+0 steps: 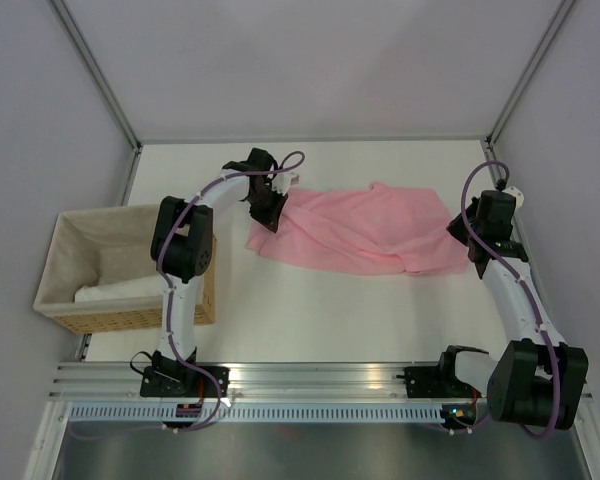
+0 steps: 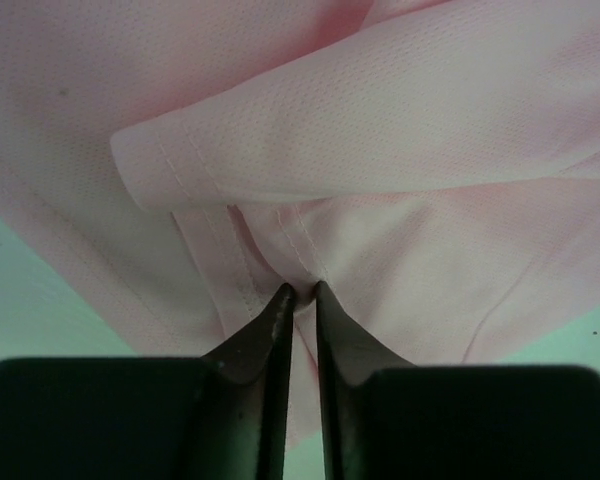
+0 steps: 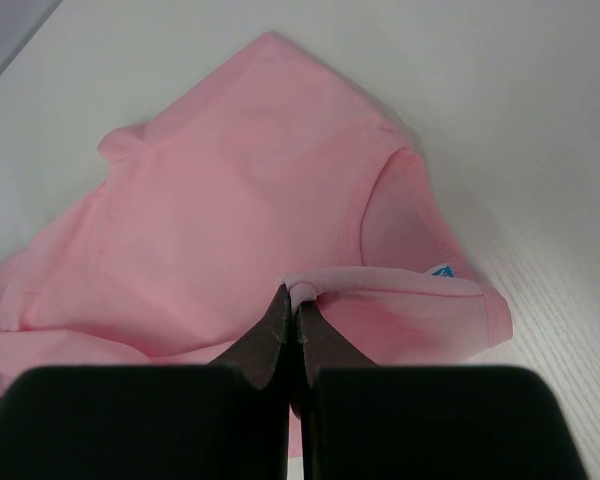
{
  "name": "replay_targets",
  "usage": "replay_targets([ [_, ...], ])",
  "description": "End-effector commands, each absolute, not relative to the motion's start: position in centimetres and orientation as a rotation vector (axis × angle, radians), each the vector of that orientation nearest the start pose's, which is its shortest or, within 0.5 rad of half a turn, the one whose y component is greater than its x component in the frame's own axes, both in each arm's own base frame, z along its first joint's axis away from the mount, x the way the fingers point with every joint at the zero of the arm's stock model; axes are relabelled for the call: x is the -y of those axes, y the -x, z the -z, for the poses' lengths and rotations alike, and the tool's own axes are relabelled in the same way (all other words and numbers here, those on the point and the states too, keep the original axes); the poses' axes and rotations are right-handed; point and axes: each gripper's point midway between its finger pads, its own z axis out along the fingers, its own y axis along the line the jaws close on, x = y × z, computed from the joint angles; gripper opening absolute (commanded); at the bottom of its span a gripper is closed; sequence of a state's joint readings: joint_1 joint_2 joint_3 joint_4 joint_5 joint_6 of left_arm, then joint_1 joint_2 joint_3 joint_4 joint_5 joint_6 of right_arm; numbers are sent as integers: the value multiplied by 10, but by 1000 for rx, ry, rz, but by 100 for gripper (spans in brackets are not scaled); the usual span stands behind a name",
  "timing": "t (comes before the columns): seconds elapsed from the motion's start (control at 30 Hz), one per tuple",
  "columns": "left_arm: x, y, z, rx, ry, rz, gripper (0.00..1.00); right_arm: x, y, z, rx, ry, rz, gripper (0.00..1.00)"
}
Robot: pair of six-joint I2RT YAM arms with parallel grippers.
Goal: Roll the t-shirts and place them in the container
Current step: Flatten the tshirt
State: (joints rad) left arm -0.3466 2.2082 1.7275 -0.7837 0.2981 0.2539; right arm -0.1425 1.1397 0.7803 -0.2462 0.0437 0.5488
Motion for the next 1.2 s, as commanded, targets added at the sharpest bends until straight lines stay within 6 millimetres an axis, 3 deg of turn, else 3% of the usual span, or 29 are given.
replay_targets([
  [0.0,204,-418,-30,-2634,-924,498,12,41,-348,-167,-1994,-751,-167,0],
  [0.13,209,-425,-45,-2580,-920,511,11,41,-347,-168,-1990,-749,-167,0],
  [0.23,213,-430,-61,-2528,-915,520,19,41,-347,-167,-1993,-750,-166,0],
  [0.37,215,-431,-64,-2513,-921,532,21,41,-346,-167,-1994,-752,-165,0],
  [0.57,210,-428,-49,-2553,-921,509,10,43,-345,-170,-1987,-746,-152,0],
  [0.63,210,-430,-51,-2545,-922,506,2,43,-344,-171,-1984,-745,-152,0],
  [0.83,208,-435,-70,-2496,-907,475,2,40,-345,-177,-1980,-741,-169,0],
  [0.93,207,-439,-121,-2368,-885,461,2,40,-344,-192,-1966,-733,-177,0],
  [0.97,205,-437,-156,-2293,-871,452,2,42,-346,-204,-1943,-730,-181,0],
  [1.03,195,-435,-186,-2232,-843,438,2,44,-341,-223,-1910,-727,-186,0],
  [1.1,184,-425,-235,-2126,-809,423,2,49,-337,-256,-1833,-725,-189,0],
  [1.17,166,-421,-263,-2075,-766,380,2,54,-333,-290,-1757,-718,-193,0],
])
